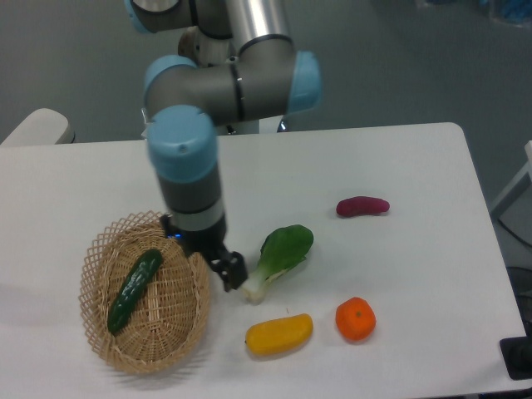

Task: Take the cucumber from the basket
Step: 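Move the gripper over the basket toward the green cucumber, then lower the gripper onto the cucumber and close the fingers around it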

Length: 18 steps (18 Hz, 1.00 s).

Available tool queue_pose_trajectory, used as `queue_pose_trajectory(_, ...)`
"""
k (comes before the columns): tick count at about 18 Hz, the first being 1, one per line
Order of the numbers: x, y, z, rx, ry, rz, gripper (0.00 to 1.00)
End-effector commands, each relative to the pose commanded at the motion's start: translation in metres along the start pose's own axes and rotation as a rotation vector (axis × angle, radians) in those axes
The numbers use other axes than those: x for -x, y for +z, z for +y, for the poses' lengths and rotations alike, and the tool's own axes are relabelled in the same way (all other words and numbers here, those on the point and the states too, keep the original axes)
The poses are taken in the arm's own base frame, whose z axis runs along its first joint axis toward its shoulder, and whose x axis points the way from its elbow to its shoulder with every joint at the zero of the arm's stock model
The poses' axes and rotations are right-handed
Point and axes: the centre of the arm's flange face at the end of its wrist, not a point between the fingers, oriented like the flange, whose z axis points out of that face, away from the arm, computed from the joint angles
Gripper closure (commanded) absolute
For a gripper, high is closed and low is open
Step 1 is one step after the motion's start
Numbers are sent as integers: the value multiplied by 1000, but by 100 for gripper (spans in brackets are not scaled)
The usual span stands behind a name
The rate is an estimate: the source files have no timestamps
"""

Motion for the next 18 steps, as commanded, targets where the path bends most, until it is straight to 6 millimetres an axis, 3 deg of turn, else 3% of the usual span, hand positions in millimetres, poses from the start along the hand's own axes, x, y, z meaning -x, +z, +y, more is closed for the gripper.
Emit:
queue_pose_trajectory(5,-43,49,-8,29,-48,28,0)
queue_pose_trajectory(7,-48,66,-7,32,-46,30,0)
queue_pose_trajectory(13,-65,96,-19,46,-14,41,0)
queue_pose_trajectory(18,-72,108,-20,56,-6,46,0)
